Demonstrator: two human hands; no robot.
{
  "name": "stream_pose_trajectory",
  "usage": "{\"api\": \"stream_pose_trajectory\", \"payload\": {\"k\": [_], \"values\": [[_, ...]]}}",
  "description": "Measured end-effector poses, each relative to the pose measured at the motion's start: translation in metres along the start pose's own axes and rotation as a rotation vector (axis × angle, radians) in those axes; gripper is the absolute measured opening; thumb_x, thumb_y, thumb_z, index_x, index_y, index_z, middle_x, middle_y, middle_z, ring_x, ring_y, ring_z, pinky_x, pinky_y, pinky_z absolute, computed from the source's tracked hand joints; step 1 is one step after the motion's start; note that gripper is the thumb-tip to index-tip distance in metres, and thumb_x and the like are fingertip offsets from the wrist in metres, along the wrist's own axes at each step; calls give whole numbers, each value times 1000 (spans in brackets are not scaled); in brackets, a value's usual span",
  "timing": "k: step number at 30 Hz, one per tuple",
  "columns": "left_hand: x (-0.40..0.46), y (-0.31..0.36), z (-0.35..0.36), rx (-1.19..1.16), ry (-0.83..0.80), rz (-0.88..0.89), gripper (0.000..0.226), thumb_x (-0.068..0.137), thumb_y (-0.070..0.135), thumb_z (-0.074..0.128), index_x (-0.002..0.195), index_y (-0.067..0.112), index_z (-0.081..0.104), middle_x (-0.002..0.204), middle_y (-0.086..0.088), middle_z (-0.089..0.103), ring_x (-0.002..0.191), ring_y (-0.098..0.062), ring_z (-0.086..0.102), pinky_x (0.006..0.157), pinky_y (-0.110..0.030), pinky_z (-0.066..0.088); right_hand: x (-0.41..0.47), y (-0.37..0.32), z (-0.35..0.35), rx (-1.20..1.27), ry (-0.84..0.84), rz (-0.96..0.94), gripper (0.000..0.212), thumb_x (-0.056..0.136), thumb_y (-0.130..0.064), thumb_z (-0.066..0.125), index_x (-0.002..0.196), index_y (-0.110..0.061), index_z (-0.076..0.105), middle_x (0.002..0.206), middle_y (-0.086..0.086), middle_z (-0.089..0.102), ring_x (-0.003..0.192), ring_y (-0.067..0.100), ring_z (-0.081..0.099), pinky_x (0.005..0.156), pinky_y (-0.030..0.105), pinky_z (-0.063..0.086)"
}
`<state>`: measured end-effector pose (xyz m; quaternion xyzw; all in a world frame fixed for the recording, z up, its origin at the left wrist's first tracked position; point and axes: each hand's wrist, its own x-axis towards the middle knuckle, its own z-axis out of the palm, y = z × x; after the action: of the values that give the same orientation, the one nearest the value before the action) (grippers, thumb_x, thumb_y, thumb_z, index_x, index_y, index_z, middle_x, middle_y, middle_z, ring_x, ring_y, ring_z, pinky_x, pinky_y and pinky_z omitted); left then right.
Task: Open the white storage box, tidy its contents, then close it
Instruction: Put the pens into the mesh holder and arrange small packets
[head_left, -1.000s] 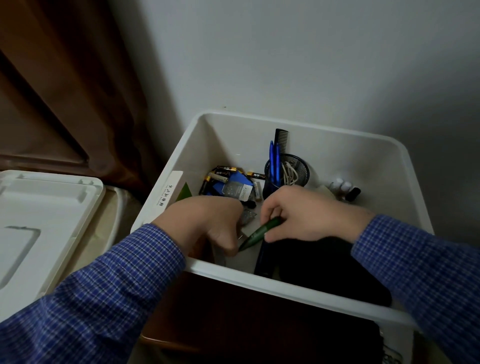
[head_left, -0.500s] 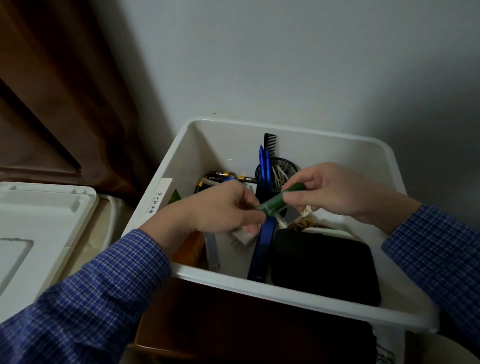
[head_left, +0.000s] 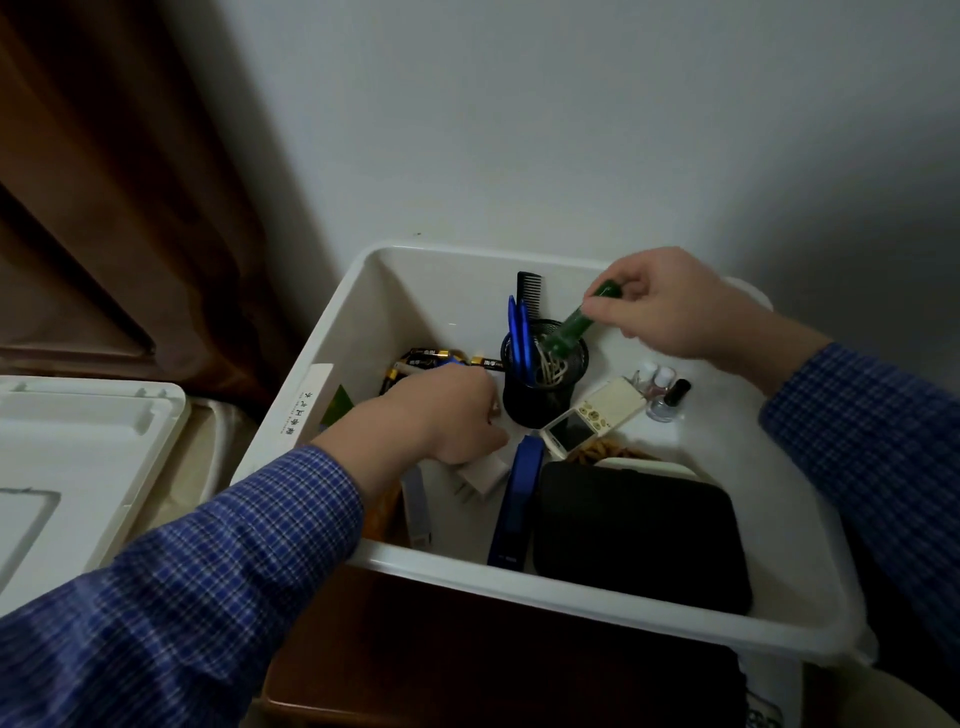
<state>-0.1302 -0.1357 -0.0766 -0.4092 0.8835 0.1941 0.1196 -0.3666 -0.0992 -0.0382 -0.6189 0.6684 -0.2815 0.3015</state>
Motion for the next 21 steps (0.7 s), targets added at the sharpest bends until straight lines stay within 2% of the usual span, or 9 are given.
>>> {"api": "stream_pose_trajectory", "payload": {"k": [1, 3, 4, 6, 11, 14, 17, 19, 21], "values": [[3, 2, 1, 31, 5, -14, 32, 89, 33, 60, 64, 15, 52, 60, 0, 49, 53, -17, 49, 48, -27, 37, 2, 0, 8, -53, -50, -19, 11, 94, -29, 66, 95, -20, 71, 76, 18, 69, 54, 18, 51, 51, 35, 44], [9, 6, 6, 73, -8, -38, 34, 88, 29, 61, 61, 17, 43, 58, 1, 43, 51, -17, 43, 47, -28, 34, 9, 0, 23, -174, -107, -24, 13, 95, -33, 64, 97, -22, 72, 76, 14, 70, 56, 23, 55, 54, 42, 49], [10, 6, 9, 83, -25, -52, 34, 88, 27, 61, 62, 18, 40, 60, 1, 41, 51, -17, 41, 47, -29, 33, 13, 0, 29, -249, -125, -16, 16, 95, -35, 63, 99, -23, 72, 72, 7, 69, 58, 22, 58, 55, 42, 51], [11, 5, 15, 93, -66, -70, 35, 87, 25, 63, 65, 20, 36, 63, 1, 39, 52, -15, 38, 46, -29, 32, 19, 1, 37, -346, -157, 1, 21, 98, -35, 59, 105, -22, 73, 68, -5, 62, 59, 12, 57, 54, 29, 40], [11, 0, 19, 70, -170, -48, 30, 86, 25, 66, 67, 20, 43, 65, 2, 46, 54, -14, 43, 47, -28, 34, 25, 6, 44, -378, -218, 26, 25, 100, -34, 53, 109, -20, 72, 63, -10, 56, 57, 7, 53, 54, 25, 36], [12, 1, 22, 77, -181, -36, 33, 85, 23, 66, 64, 20, 40, 64, 2, 45, 54, -13, 43, 47, -28, 35, 26, 9, 45, -370, -153, 21, 29, 98, -32, 57, 122, -18, 68, 63, -15, 52, 60, 0, 52, 60, 24, 40], [13, 0, 25, 82, -180, -40, 24, 86, 23, 66, 76, 20, 44, 74, 3, 49, 62, -11, 46, 50, -26, 36, 25, 8, 36, -311, -31, 45, 21, 96, -27, 60, 115, -19, 69, 79, -17, 62, 78, 1, 60, 82, 28, 52], [14, -1, 27, 76, -177, -44, 23, 87, 25, 67, 86, 21, 45, 78, 5, 48, 65, -9, 44, 52, -25, 35, 19, 6, 29, -244, 13, 35, 18, 96, -25, 61, 111, -22, 69, 82, -13, 68, 80, 3, 64, 83, 27, 52], [15, -2, 28, 66, -164, -44, 25, 86, 26, 68, 83, 21, 44, 78, 5, 48, 65, -9, 45, 51, -25, 34, 8, 0, 26, -176, 35, 0, 11, 95, -26, 62, 101, -27, 70, 77, -4, 73, 72, 11, 69, 76, 30, 56]]}}
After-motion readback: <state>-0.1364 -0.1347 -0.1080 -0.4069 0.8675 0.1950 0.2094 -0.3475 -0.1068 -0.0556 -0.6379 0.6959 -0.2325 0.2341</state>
